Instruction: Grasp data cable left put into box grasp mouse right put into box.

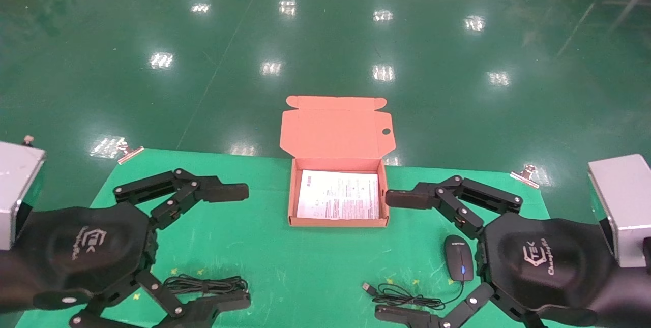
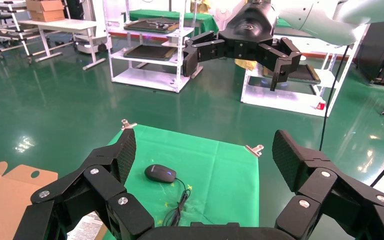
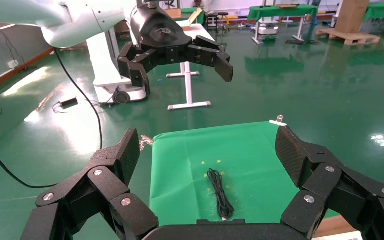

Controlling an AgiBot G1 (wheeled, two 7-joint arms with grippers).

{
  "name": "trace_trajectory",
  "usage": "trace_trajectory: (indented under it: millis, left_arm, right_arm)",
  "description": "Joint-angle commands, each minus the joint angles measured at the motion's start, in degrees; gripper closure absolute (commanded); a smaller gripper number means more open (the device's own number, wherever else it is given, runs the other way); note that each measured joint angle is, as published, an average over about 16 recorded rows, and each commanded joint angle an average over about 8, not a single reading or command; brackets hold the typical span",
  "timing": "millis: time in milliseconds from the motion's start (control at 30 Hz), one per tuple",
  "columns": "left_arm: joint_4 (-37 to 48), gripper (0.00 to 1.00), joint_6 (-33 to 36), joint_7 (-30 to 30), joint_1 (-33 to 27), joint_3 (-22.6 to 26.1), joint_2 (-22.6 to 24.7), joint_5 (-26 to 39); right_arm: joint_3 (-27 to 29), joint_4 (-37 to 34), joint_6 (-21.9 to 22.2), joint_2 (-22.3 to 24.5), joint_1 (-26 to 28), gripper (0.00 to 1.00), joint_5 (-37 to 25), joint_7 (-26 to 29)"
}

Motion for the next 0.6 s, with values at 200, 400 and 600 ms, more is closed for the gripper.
trace_trajectory:
  millis: [200,400,600]
  left_arm:
    - [0.0,0.00,0.0,0.0,0.0,0.0,0.0,0.0]
    - [0.0,0.00,0.0,0.0,0.0,0.0,0.0,0.0]
    - [-0.1,0.00,0.2,0.1,0.0,0.1,0.1,0.2]
  right_arm:
    - [0.0,0.0,0.0,0.0,0.0,0.00,0.0,0.0]
    - [0.0,0.0,0.0,0.0,0.0,0.00,0.0,0.0]
    - [-0.3,0.3,0.1,0.5,0.0,0.00,-1.2,-0.2]
